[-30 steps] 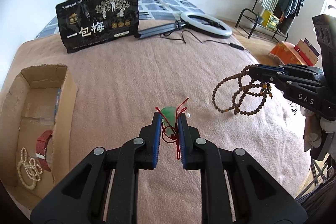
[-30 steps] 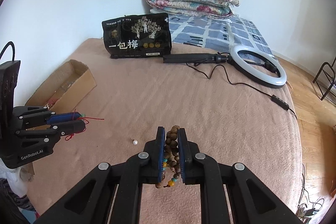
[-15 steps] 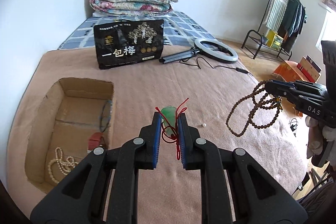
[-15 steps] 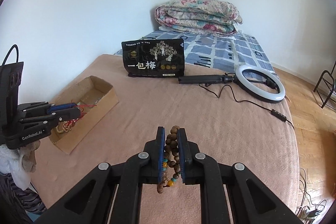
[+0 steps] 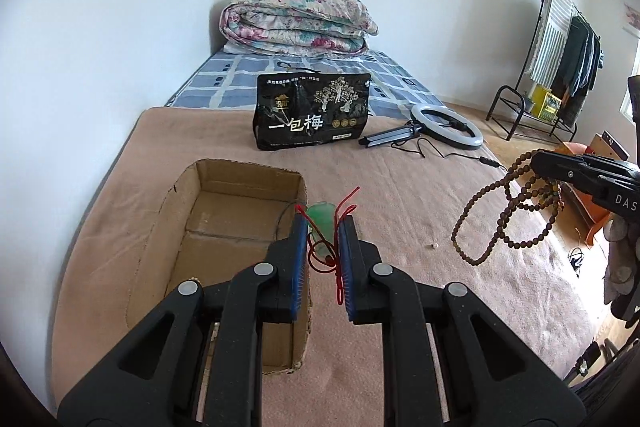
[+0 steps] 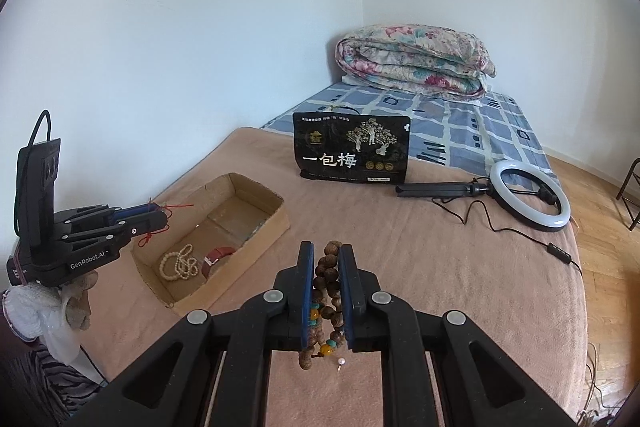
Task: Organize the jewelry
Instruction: 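Lift the pendant in the left tool and the beads in the right tool over the box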
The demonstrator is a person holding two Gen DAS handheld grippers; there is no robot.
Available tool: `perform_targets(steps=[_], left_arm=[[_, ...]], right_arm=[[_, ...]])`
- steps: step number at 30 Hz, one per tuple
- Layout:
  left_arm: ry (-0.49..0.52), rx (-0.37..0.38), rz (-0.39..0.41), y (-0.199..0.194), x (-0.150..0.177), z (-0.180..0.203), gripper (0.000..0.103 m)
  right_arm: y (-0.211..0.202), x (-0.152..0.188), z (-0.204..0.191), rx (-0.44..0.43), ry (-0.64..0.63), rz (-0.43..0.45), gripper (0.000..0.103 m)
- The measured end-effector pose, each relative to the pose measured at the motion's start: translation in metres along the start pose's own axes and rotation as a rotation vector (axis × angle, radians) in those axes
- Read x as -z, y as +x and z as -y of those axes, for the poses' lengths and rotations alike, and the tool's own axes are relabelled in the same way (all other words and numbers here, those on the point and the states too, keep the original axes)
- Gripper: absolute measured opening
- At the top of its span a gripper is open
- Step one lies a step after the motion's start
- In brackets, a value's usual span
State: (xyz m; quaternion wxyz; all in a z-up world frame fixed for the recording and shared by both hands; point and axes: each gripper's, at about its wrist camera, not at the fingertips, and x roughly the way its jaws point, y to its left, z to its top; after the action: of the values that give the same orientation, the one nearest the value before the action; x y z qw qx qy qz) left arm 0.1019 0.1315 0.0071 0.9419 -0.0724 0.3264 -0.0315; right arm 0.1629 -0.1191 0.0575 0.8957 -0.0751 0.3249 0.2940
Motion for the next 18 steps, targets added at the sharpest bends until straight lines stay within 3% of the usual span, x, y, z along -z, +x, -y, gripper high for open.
perform_targets(steps=[8,18], left_arm=[[-0.003,-0.03,0.025,-0.015,0.003,-0.021,0.014],[-0.019,-0.074,-0.002,-0.014,0.014,-0.054,0.014]], right_arm=[[0.01,-0.02,-0.038,-0.047,-0.032,0.014,0.01],[0.049,-0.048,-0.086,-0.112,-0.065,0.018,0.01]])
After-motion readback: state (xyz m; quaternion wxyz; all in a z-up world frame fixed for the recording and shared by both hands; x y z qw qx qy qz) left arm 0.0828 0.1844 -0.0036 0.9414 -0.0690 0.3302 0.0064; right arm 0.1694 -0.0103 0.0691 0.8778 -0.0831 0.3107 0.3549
